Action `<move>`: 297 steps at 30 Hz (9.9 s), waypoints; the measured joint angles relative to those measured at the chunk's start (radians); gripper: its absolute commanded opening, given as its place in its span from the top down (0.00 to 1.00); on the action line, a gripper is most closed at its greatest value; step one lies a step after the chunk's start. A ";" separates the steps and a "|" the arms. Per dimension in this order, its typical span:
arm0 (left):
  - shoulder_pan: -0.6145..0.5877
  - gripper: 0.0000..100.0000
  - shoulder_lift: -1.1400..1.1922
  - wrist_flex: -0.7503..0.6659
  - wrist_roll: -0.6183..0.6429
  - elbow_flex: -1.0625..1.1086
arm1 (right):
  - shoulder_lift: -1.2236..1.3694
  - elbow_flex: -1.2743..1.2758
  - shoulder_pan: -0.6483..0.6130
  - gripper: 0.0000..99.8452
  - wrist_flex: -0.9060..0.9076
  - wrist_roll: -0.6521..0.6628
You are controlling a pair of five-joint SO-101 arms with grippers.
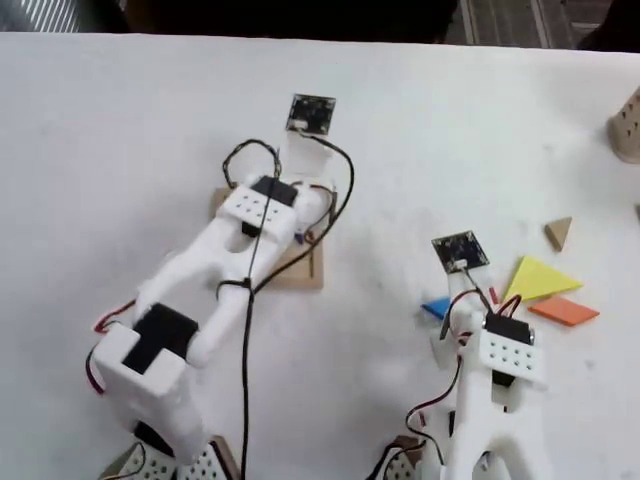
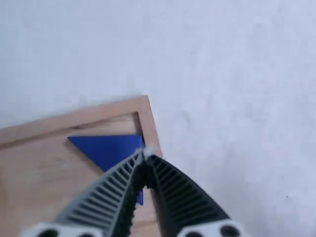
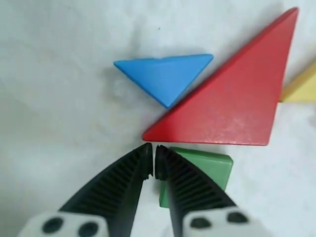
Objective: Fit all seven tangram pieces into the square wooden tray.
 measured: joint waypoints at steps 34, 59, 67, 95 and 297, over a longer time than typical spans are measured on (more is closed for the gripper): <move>-0.066 0.98 0.265 0.158 0.003 -0.238 | -0.002 0.000 0.000 0.98 0.000 0.000; -0.167 0.98 0.066 0.394 0.002 -0.227 | -0.002 0.000 0.000 0.98 -0.012 0.000; -0.187 0.98 -0.187 0.216 -0.092 0.095 | -0.002 0.000 0.002 0.98 -0.015 0.000; -0.439 0.78 -0.252 -0.043 -0.216 0.387 | -0.002 0.000 0.002 0.98 -0.015 0.000; 0.133 0.98 -0.068 0.121 -0.120 0.124 | -0.002 0.000 0.002 0.98 -0.015 0.006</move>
